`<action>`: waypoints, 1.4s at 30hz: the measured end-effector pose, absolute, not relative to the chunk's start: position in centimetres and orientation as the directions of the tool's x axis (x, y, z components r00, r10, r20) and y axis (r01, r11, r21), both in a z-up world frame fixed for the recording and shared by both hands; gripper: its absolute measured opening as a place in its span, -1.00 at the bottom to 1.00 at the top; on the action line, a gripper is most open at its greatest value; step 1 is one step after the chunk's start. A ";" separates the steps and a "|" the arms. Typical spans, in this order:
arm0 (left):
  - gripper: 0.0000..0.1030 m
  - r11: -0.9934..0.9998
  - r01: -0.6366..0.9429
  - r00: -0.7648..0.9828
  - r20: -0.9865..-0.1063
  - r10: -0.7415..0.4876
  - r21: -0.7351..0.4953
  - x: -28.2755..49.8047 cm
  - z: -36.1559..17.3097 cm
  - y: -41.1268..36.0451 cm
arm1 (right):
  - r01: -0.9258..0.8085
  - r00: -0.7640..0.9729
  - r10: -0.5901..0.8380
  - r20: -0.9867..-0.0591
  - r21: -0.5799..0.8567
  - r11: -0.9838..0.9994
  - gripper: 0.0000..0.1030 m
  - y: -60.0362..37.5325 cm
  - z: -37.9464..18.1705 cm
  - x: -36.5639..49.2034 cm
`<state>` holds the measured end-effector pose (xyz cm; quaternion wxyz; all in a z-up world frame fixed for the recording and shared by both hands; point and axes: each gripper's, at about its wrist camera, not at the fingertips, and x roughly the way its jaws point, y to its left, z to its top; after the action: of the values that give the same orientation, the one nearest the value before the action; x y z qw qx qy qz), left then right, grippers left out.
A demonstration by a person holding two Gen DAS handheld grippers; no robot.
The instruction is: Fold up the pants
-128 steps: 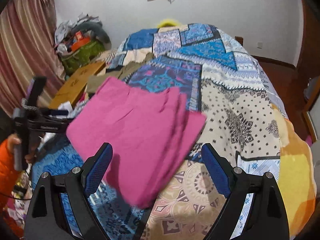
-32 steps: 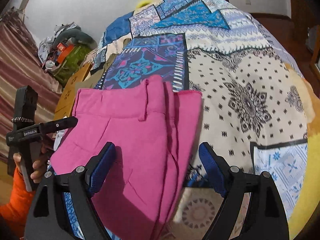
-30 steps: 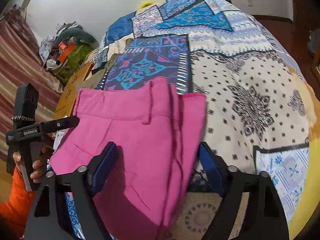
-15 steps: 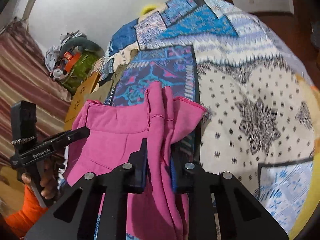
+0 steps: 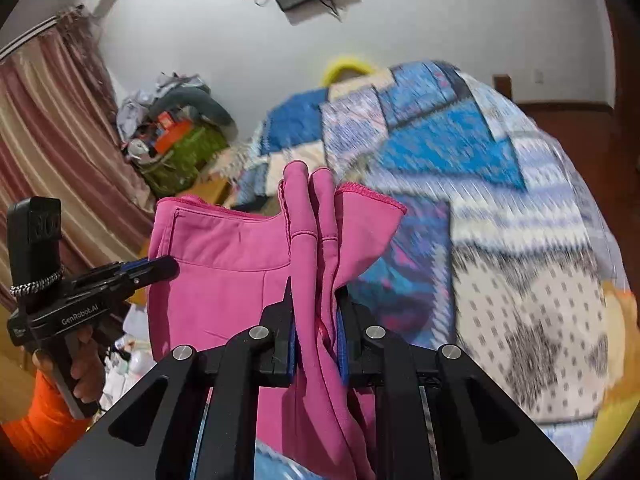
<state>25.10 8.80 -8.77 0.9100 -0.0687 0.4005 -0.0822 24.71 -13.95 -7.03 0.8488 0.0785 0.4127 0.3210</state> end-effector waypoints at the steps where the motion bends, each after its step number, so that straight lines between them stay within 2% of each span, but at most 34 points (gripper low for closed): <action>1: -0.67 0.979 0.083 0.680 -0.707 -0.193 -0.188 25.3 -8.1 9.6 | -0.496 0.467 0.615 -0.636 0.387 0.777 -0.74 -13.1 -6.4 25.1; 10: -0.67 0.988 0.011 0.765 -0.635 -0.106 -0.152 28.4 -4.8 16.3 | -0.529 0.477 0.687 -0.549 0.445 0.723 -0.74 -7.0 -4.7 29.3; 16: -0.67 0.988 -0.037 0.774 -0.630 -0.067 -0.151 31.7 -6.0 20.4 | -0.536 0.461 0.682 -0.568 0.434 0.724 -0.74 -2.6 -5.7 32.2; 24: -0.68 0.980 -0.096 0.729 -0.682 -0.048 -0.172 36.9 -11.3 24.9 | -0.565 0.417 0.645 -0.640 0.373 0.736 -0.74 2.7 -9.3 36.6; 37: -0.66 0.954 -0.204 0.578 -0.814 -0.062 -0.218 43.6 -24.3 28.8 | -0.563 0.318 0.529 -0.787 0.292 0.773 -0.71 6.1 -16.9 41.8; 40: -0.56 0.952 -0.212 0.569 -0.820 -0.065 -0.222 44.1 -25.5 29.1 | -0.574 0.334 0.497 -0.801 0.245 0.781 -0.63 5.9 -17.4 41.9; 42: -0.37 0.953 -0.219 0.566 -0.823 -0.048 -0.207 44.2 -25.7 29.1 | -0.576 0.355 0.476 -0.805 0.212 0.789 -0.56 5.7 -17.5 41.9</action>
<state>44.25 29.06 -25.72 0.8731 -0.1445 0.4630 0.0489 41.93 5.70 -17.47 0.8215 -0.0536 0.4688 0.3201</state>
